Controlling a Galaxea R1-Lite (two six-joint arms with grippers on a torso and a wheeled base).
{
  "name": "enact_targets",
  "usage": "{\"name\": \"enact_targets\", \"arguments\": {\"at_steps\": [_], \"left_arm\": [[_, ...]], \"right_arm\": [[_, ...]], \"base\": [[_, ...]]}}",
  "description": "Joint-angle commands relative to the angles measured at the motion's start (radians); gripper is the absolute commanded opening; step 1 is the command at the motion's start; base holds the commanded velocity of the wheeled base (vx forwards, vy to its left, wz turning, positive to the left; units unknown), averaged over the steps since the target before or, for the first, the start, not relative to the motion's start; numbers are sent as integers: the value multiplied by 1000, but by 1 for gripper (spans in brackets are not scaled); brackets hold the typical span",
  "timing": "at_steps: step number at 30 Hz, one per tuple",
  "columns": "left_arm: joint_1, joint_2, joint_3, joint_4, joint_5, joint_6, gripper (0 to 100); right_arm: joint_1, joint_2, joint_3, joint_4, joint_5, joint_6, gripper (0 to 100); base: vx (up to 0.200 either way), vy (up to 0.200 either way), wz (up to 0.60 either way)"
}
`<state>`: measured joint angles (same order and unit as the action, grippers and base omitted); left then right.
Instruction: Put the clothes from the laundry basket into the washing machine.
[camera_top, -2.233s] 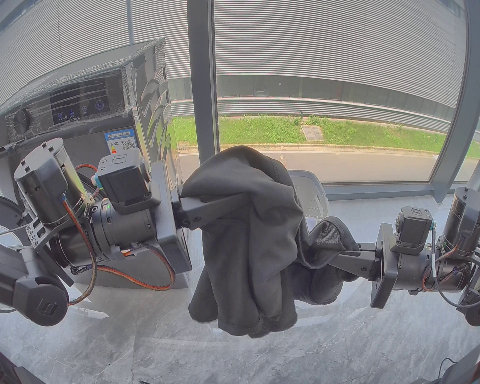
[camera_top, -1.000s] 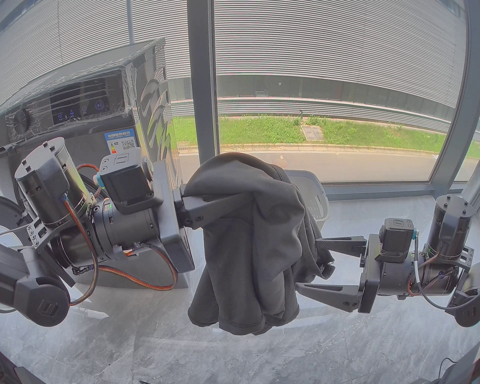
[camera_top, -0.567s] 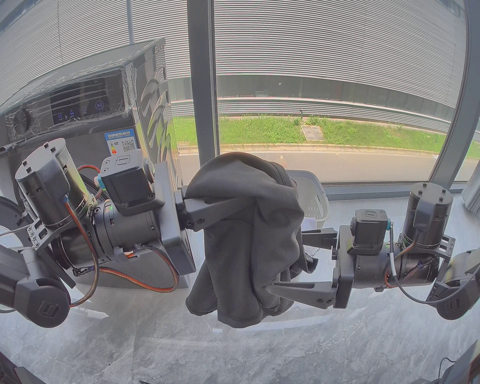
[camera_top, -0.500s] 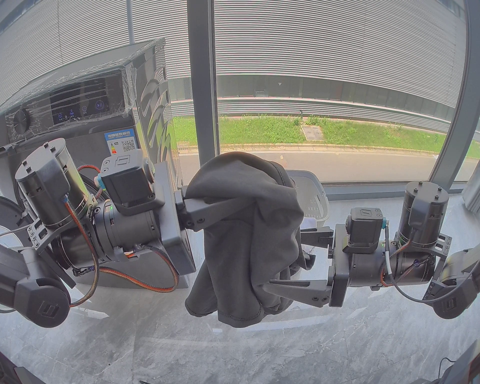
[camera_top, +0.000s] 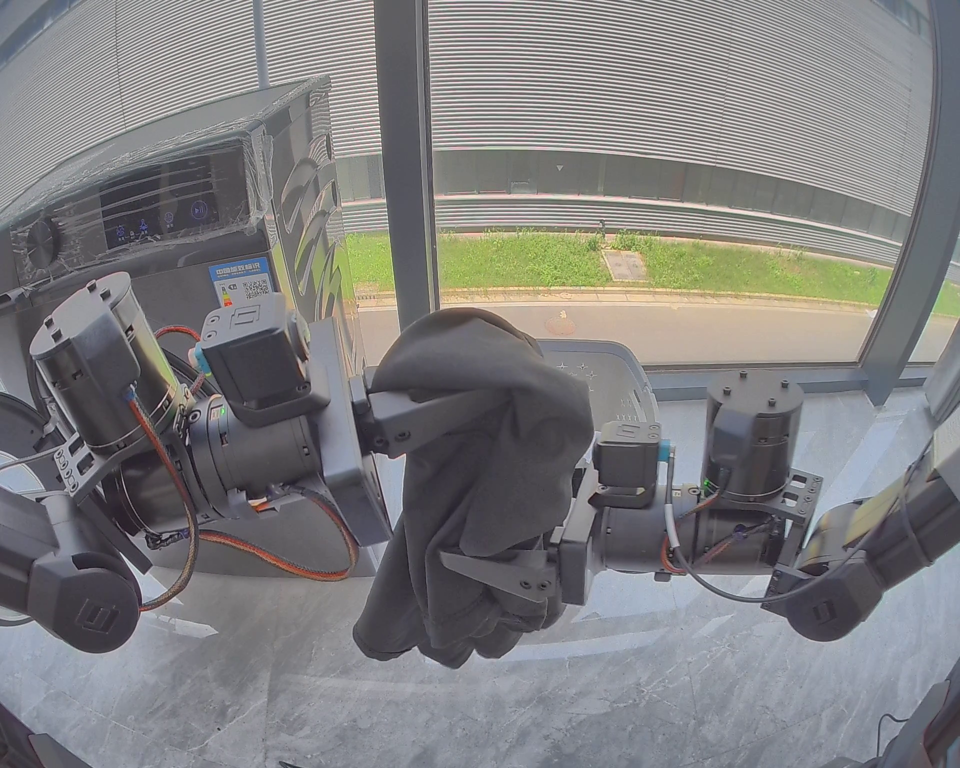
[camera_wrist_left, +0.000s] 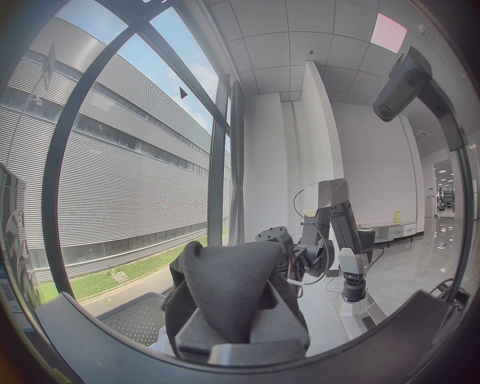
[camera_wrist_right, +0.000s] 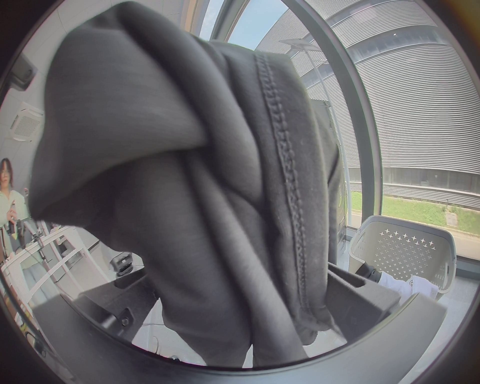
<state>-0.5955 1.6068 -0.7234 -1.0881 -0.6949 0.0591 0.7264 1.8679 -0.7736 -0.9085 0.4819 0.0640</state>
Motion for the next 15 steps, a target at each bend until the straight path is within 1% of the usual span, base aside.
{"name": "enact_targets", "arguments": {"at_steps": [1,6,11,15], "left_arm": [[-1,1,-8,-1,0,-1,0],[-1,4,-13,-1,0,-1,0],[0,7,-14,-1,0,-1,0],[0,7,-14,-1,0,-1,0]], "right_arm": [[2,111,-59,0,-31,20,100],[2,151,-62,0,-31,25,100],[10,174,-81,0,-32,19,100],[7,172,-76,0,-32,14,100]], "base": [[0,0,0],[0,0,0],[0,0,0],[0,0,0]]}}
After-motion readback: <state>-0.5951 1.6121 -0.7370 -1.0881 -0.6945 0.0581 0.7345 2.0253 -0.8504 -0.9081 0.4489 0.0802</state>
